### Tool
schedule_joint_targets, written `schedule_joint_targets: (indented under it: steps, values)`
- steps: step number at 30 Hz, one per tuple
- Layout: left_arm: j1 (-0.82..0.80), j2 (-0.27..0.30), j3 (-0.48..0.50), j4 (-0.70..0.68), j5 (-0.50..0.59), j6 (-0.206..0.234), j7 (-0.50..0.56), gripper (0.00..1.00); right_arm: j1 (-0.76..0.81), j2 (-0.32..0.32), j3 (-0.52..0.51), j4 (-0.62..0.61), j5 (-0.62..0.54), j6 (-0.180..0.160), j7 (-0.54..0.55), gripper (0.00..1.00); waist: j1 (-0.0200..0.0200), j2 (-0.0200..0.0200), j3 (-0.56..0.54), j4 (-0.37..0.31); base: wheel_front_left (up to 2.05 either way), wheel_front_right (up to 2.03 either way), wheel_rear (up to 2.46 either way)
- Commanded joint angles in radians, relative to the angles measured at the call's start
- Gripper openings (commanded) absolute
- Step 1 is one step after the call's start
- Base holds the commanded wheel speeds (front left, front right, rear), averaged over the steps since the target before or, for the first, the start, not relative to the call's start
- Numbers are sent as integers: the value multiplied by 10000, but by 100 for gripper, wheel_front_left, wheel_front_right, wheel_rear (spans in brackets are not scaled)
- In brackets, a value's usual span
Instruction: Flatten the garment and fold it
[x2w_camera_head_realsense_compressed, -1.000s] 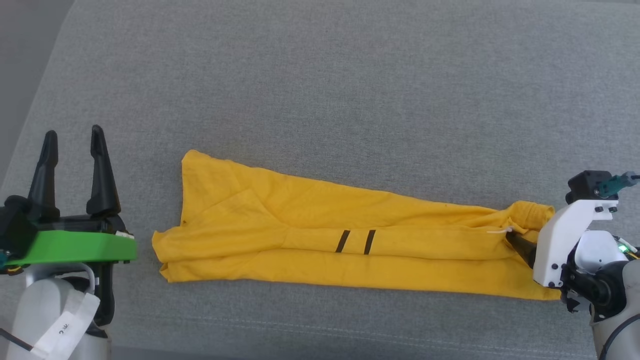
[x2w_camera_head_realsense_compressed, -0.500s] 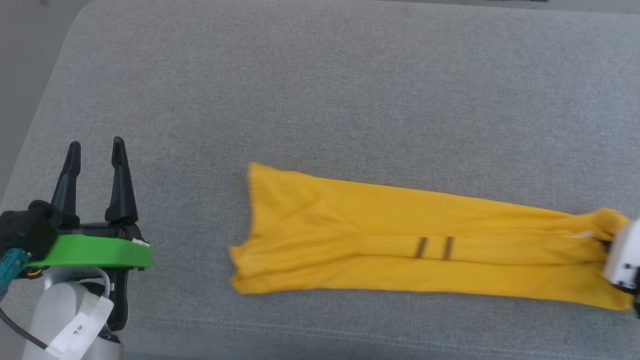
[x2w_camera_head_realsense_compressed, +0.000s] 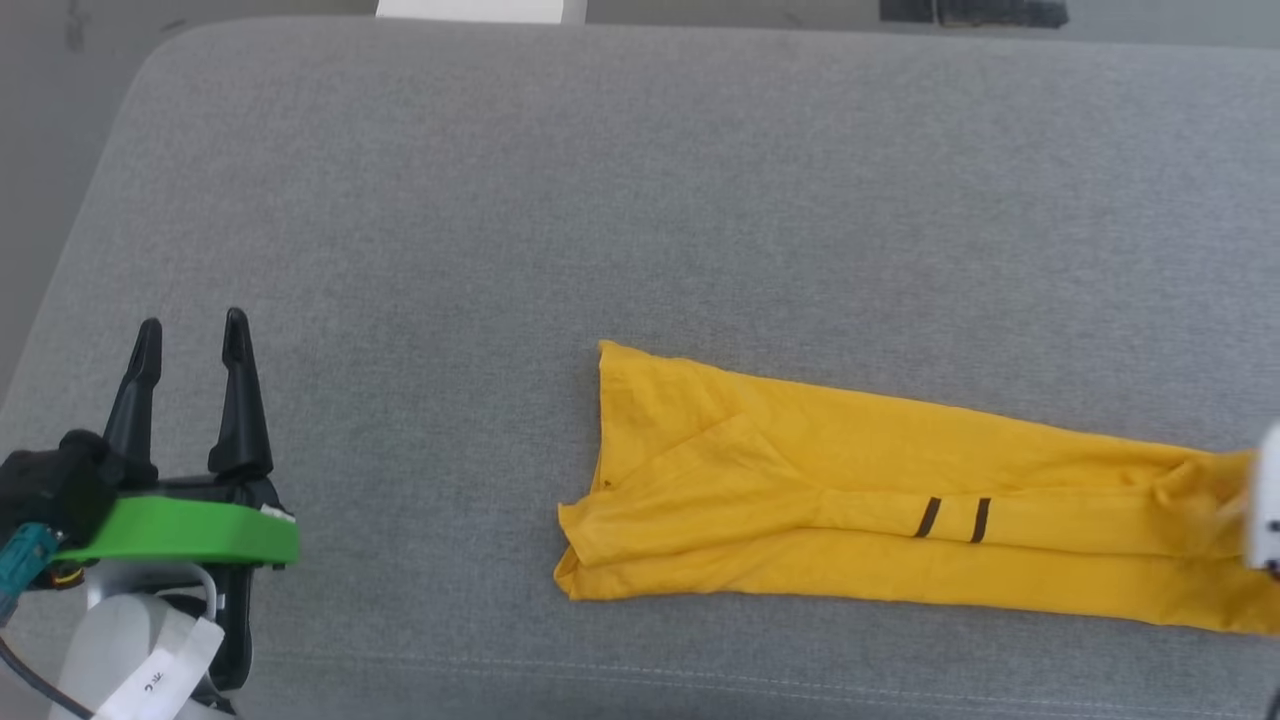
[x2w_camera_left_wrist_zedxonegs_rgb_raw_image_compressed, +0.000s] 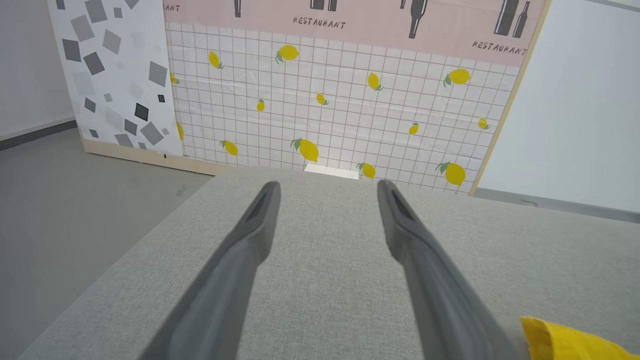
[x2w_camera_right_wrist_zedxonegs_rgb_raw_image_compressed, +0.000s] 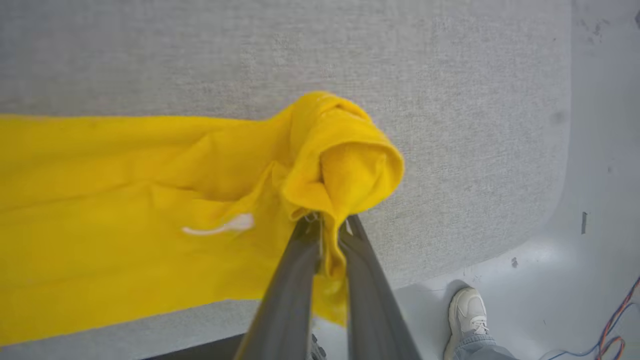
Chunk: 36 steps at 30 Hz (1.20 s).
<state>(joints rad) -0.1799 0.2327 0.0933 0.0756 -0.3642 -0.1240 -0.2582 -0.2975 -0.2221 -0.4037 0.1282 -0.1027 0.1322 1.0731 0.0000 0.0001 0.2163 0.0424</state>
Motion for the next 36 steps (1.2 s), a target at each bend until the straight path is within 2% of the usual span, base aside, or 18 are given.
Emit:
schedule_joint_targets:
  steps: [1, 4, 8, 11, 13, 16, 20, 23, 28, 36]
  values:
    - [215, 26, 99, 12, -122, -66, -35, 100, 192, -93, 612, -436, 273, -15, 472, 0, 0, -1, -214, -174, 0, 0, 0]
    - [378, -24, 155, 39, -89, -66, -35, 100, 467, -224, 1757, -1383, 1062, -15, 1351, 0, 0, -1, -393, -262, 0, 0, 0]
    - [575, -92, 202, 27, -48, -66, -36, 100, 796, -86, 3089, -2514, 2557, -15, 2255, 0, 0, -1, -618, -324, 0, 0, 0]
    - [698, -133, 212, -23, -34, -66, -36, 100, 787, 228, 3852, -2931, 3119, -15, 2236, 0, 0, -1, -690, -337, 0, 0, 0]
    - [773, -201, 238, -25, -86, -67, -36, 100, 669, 700, 4310, -2960, 3379, -15, 1933, 0, 0, -1, -664, -288, 0, 0, 0]
    - [801, -244, 196, -16, -106, -67, -36, 100, 442, 1285, 4796, -2569, 3556, -15, 1210, 0, 0, -1, -621, -135, 0, 0, 0]
    - [749, -292, 191, 44, -126, -67, -36, 100, -26, 1629, 5211, -1650, 3582, -15, 212, 0, 0, -1, -452, 187, 0, 0, 0]
    - [705, -312, 144, 41, -146, -67, -36, 100, -473, 1704, 5557, -962, 3638, -15, -510, 0, 0, -1, -301, 407, 0, 0, 0]
    - [587, -323, -34, 131, -243, -67, -36, 100, -1217, 1715, 6659, 344, 4671, -15, -1641, 0, 0, -1, -49, 832, 0, 0, 0]
    - [283, -299, -385, 289, -399, -67, -36, 100, -2280, 1717, 8005, 2315, 5617, -15, -2959, 0, 0, -1, 310, 1409, 0, 0, 0]
